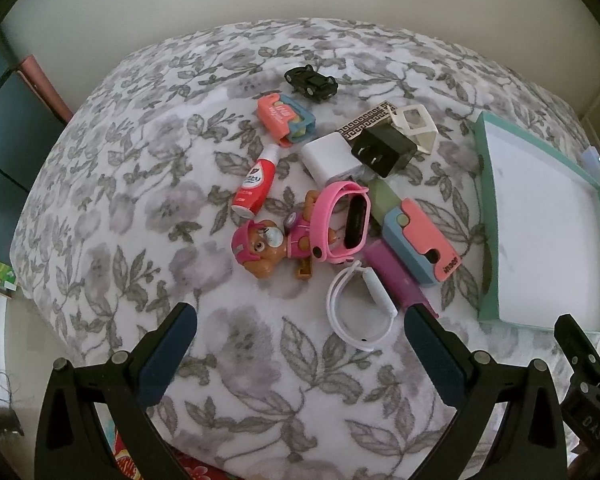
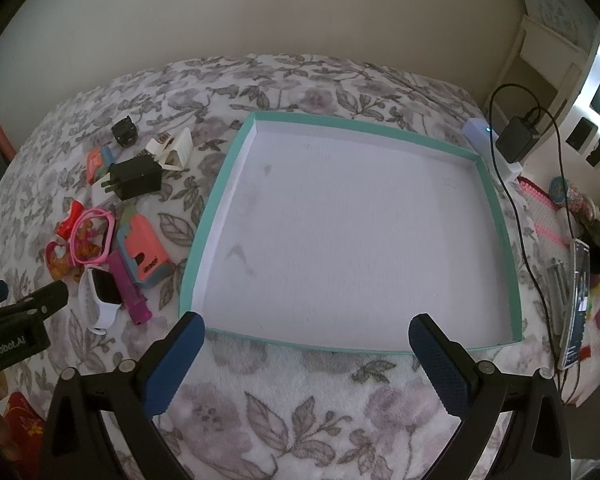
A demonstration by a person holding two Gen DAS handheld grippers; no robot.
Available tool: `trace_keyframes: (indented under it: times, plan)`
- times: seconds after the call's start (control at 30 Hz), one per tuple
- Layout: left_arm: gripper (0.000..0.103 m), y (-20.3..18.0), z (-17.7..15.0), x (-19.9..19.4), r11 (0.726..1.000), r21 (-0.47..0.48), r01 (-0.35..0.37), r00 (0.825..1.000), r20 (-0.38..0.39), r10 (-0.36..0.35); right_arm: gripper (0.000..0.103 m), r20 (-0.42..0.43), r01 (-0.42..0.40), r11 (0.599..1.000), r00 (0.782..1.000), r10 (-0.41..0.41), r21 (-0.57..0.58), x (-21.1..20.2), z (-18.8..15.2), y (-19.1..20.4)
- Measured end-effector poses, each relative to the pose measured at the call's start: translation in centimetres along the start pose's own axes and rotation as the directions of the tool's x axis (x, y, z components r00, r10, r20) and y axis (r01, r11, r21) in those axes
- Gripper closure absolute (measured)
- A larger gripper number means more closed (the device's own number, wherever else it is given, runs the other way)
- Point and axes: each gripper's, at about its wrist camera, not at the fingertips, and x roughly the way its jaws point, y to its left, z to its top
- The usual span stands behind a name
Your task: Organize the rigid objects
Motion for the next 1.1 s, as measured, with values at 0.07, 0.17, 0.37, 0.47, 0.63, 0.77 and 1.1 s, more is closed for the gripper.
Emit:
trace_keyframes:
  times: [0.07, 0.17, 0.37, 0.47, 0.63, 0.77, 1.1]
  plan:
    - [0.000, 0.0, 0.0, 0.0, 1.000, -0.004, -0.001, 1.000, -0.001, 0.001, 0.000, 0.001, 0.001, 1.000, 1.000, -0.001, -0.002, -0.1, 0.0, 0.1]
    - [0.000, 0.2, 0.0, 0.0, 1.000, -0.009, -0.005, 1.000, 0.001, 0.005, 0.000, 0.001, 0.002, 1.000, 1.000, -0.002, -0.006, -0.2, 0.1, 0.1]
    - [0.000, 0.2, 0.0, -0.1, 1.000, -0.009, -0.003, 1.000, 0.004, 0.003, 0.000, 0.001, 0.003, 1.000, 1.000, -0.003, -0.009, -0.3, 0.1, 0.1]
    - [0.000, 0.0, 0.0, -0.1, 1.000, -0.005, -0.001, 1.000, 0.005, 0.001, 0.000, 0.002, 0.004, 1.000, 1.000, -0.004, -0.010, -0.3, 0.1, 0.1]
    - [0.000, 0.0, 0.0, -0.1, 1.000, -0.005, 0.001, 1.000, 0.006, -0.001, 0.000, 0.003, 0.005, 1.000, 1.000, -0.005, -0.015, -0.4, 0.0, 0.4]
    - [0.000, 0.0, 0.0, -0.1, 1.000, -0.006, 0.000, 1.000, 0.006, 0.000, 0.000, 0.008, 0.000, 1.000, 1.000, 0.000, -0.021, -0.6, 0.0, 0.8]
    - [0.000, 0.0, 0.2, -0.2, 1.000, -0.011, 0.009, 1.000, 0.008, -0.009, 0.000, 0.014, 0.000, 0.999, 1.000, 0.001, -0.043, -0.8, 0.0, 1.6]
